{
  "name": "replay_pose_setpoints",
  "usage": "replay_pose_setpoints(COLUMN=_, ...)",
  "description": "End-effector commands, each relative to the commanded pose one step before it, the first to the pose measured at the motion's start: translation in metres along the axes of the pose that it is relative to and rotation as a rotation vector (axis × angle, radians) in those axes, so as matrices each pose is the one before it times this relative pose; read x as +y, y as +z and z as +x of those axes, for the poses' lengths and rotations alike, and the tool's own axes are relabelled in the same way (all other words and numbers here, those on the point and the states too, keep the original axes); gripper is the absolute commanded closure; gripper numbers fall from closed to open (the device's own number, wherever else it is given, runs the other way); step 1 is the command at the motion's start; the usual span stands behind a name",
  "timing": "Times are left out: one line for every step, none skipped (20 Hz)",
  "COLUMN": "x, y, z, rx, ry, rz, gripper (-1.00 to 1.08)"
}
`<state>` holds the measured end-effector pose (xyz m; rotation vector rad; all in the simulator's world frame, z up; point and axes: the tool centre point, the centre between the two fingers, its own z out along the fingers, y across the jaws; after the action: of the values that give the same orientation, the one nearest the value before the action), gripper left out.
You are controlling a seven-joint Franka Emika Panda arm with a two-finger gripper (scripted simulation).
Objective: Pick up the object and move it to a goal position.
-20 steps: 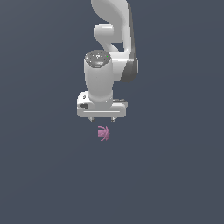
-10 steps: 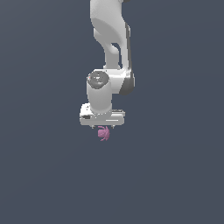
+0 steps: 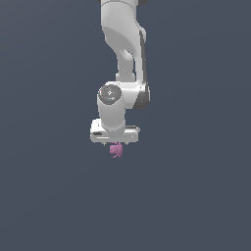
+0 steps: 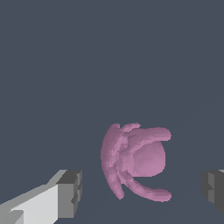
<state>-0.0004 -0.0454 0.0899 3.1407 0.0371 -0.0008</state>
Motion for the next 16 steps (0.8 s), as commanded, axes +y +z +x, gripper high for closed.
replay_pose_setpoints(x=-0.00002, y=0.00614, z=-0.00038, rx=-0.00079, ry=-0.00004, rz=0.00007, gripper=-0.92)
replay_pose_setpoints(x=0.00000, y=0.00387, z=-0.00010, rx=0.00000, ry=0.00000, rz=0.00000, gripper=-0.92)
replay_pose_setpoints(x=0.00000, y=0.00454, z=-0.00013, rx=0.00000, ry=0.00000, rz=0.00000, gripper=-0.92)
replay_pose_setpoints(x=-0.00007, y=0.00495, z=-0.00019, rx=0.00043, ry=-0.00014, rz=0.00019, gripper=-0.92)
replay_pose_setpoints(x=0.00000, y=0.00577, z=-0.00019, rx=0.00000, ry=0.00000, rz=0.00000, gripper=-0.92)
replay_pose_setpoints(x=0.00000, y=0.00544, z=-0.00016, rx=0.00000, ry=0.00000, rz=0.00000, gripper=-0.92)
replay_pose_setpoints(x=-0.00010, y=0.00439, z=-0.00012, rx=0.00061, ry=-0.00021, rz=0.00026, gripper=-0.92)
replay_pose_setpoints(x=0.00002, y=0.00405, z=-0.00002, rx=0.00000, ry=0.00000, rz=0.00000, gripper=-0.92)
replay_pose_setpoints(x=0.00002, y=0.00334, z=0.00007, rx=0.00000, ry=0.00000, rz=0.00000, gripper=-0.92)
replay_pose_setpoints(x=0.00003, y=0.00264, z=0.00017, rx=0.00000, ry=0.00000, rz=0.00000, gripper=-0.92)
replay_pose_setpoints(x=0.00004, y=0.00192, z=0.00026, rx=0.00000, ry=0.00000, rz=0.00000, gripper=-0.92)
replay_pose_setpoints(x=0.00004, y=0.00123, z=0.00031, rx=0.00000, ry=0.00000, rz=0.00000, gripper=-0.92)
replay_pose_setpoints(x=0.00004, y=0.00064, z=0.00028, rx=0.00000, ry=0.00000, rz=0.00000, gripper=-0.92)
replay_pose_setpoints(x=0.00001, y=0.00018, z=0.00012, rx=0.00000, ry=0.00000, rz=0.00000, gripper=-0.92)
replay_pose_setpoints(x=0.00000, y=0.00000, z=0.00000, rx=0.00000, ry=0.00000, rz=0.00000, gripper=1.08)
replay_pose_setpoints(x=0.00000, y=0.00000, z=0.00000, rx=0.00000, ry=0.00000, rz=0.00000, gripper=1.08)
